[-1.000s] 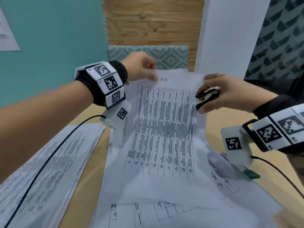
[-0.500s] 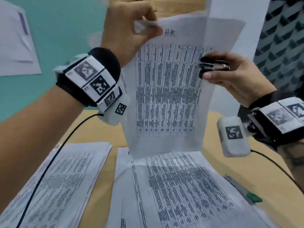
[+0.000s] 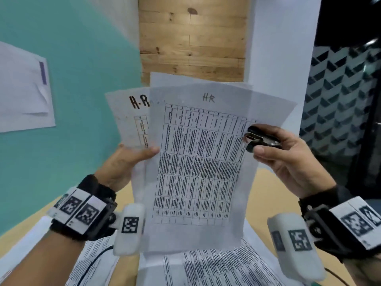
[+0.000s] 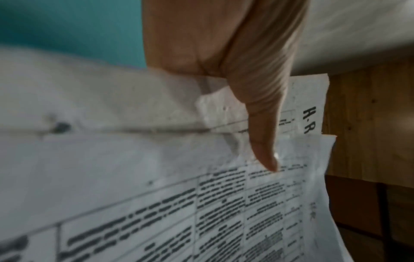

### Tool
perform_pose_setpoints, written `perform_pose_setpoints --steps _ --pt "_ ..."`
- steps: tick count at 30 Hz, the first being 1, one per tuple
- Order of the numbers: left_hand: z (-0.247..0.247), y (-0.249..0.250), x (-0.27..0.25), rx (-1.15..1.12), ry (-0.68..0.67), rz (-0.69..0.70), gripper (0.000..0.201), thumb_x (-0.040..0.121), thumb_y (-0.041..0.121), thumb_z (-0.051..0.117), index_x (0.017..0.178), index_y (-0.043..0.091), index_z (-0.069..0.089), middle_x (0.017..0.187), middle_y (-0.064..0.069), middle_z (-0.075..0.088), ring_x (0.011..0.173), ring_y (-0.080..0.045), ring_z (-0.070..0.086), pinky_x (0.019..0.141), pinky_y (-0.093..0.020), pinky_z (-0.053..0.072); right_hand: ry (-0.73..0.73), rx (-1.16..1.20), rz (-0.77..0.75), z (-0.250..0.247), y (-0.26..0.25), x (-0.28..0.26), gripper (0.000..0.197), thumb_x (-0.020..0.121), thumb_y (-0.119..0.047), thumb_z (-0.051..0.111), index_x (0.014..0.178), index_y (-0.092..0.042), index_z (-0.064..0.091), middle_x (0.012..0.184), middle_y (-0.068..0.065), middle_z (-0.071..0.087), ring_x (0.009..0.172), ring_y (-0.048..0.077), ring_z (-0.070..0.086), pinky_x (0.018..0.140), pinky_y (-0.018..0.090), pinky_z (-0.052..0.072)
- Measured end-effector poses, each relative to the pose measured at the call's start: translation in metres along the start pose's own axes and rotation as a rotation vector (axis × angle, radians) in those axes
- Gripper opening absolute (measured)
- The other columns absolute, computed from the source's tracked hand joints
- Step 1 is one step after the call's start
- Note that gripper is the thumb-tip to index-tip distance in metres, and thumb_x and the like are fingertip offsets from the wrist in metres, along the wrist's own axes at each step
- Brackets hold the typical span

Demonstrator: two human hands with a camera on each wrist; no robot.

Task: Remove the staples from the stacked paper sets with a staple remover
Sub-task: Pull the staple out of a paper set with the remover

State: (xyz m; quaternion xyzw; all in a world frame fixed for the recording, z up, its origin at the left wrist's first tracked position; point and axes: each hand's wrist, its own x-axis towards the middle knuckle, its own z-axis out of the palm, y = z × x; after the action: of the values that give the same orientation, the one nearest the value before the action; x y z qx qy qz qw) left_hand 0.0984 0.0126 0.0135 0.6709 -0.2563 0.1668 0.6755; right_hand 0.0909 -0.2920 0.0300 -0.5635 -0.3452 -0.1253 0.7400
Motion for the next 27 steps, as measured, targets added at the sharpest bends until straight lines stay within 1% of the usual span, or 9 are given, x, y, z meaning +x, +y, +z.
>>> perform_pose_setpoints --steps 2,4,7,9,11,13,16,21,27 --pt "-0.001 -0.004 0.007 0.015 -0.037 0.003 0.074 0.041 0.041 0.090 0.104 0.008 0.069 0.107 -0.002 0.071 0.104 -0.016 0.065 0.081 -0.022 0.053 -0.001 0.017 -0.001 -0.002 0.001 0.003 0.066 0.025 -0.028 0.094 0.088 -0.018 0.076 0.090 0.003 0.074 0.078 0.012 0.070 0.064 0.017 0.053" --pt "0.002 -0.005 0.014 0.027 -0.025 0.029 0.081 0.046 0.039 0.088 0.115 0.006 0.062 0.112 -0.004 0.069 0.108 -0.017 0.063 0.084 -0.022 0.052 -0.012 0.025 -0.013 -0.004 0.000 0.007 0.064 0.027 -0.026 0.094 0.088 -0.018 0.076 0.091 0.003 0.073 0.085 0.014 0.070 0.068 0.018 0.054" --pt "0.004 -0.002 0.026 0.003 0.028 0.000 0.067 0.033 0.054 0.088 0.089 0.020 0.076 0.099 0.004 0.073 0.097 -0.011 0.067 0.095 -0.035 0.047 -0.034 0.023 -0.063 -0.005 -0.007 0.016 0.055 0.037 -0.018 0.090 0.090 -0.017 0.075 0.094 0.003 0.073 0.086 0.017 0.070 0.073 0.020 0.054" --pt "0.003 0.005 0.032 0.100 0.056 -0.011 0.057 0.029 0.065 0.083 0.077 0.036 0.076 0.094 0.013 0.072 0.102 -0.012 0.063 0.104 -0.041 0.037 -0.054 -0.001 -0.116 -0.003 -0.015 0.019 0.050 0.043 -0.015 0.085 0.092 -0.017 0.074 0.095 0.002 0.073 0.080 0.016 0.070 0.073 0.020 0.053" --pt "0.002 0.012 0.034 0.172 0.053 0.028 0.053 0.032 0.070 0.079 0.076 0.042 0.075 0.098 0.016 0.071 0.109 -0.014 0.060 0.106 -0.041 0.036 -0.091 -0.020 -0.153 -0.004 -0.022 0.017 0.051 0.045 -0.017 0.085 0.095 -0.018 0.074 0.097 0.001 0.073 0.079 0.015 0.070 0.073 0.021 0.053" --pt "0.000 0.013 0.030 0.112 -0.021 0.072 0.053 0.040 0.062 0.083 0.085 0.036 0.076 0.101 0.012 0.072 0.106 -0.012 0.063 0.095 -0.032 0.047 -0.142 -0.038 -0.138 -0.009 -0.025 0.008 0.054 0.044 -0.022 0.087 0.096 -0.019 0.074 0.097 -0.001 0.073 0.080 0.013 0.070 0.072 0.020 0.053" --pt "-0.010 0.000 0.014 -0.026 -0.140 0.078 0.062 0.044 0.057 0.085 0.099 0.033 0.073 0.108 0.010 0.070 0.102 -0.009 0.065 0.083 -0.025 0.053 -0.186 -0.086 0.003 -0.019 -0.017 -0.014 0.060 0.034 -0.019 0.090 0.093 -0.020 0.076 0.092 0.003 0.074 0.076 0.012 0.069 0.065 0.019 0.053" --pt "-0.019 -0.018 -0.020 -0.090 -0.196 -0.060 0.060 0.028 0.065 0.084 0.079 0.035 0.077 0.088 0.009 0.074 0.081 -0.005 0.070 0.066 -0.018 0.054 -0.230 -0.089 0.291 -0.024 -0.002 -0.040 0.067 0.021 -0.029 0.096 0.084 -0.016 0.077 0.081 0.013 0.071 0.053 0.015 0.062 0.043 0.015 0.045" --pt "-0.023 -0.013 -0.034 -0.047 -0.183 -0.116 0.059 0.023 0.065 0.085 0.072 0.033 0.077 0.081 0.006 0.075 0.072 -0.007 0.070 0.059 -0.019 0.054 -0.215 -0.004 0.348 -0.024 -0.009 -0.036 0.077 0.017 -0.026 0.096 0.091 -0.018 0.077 0.084 0.012 0.072 0.056 0.012 0.063 0.043 0.013 0.046"
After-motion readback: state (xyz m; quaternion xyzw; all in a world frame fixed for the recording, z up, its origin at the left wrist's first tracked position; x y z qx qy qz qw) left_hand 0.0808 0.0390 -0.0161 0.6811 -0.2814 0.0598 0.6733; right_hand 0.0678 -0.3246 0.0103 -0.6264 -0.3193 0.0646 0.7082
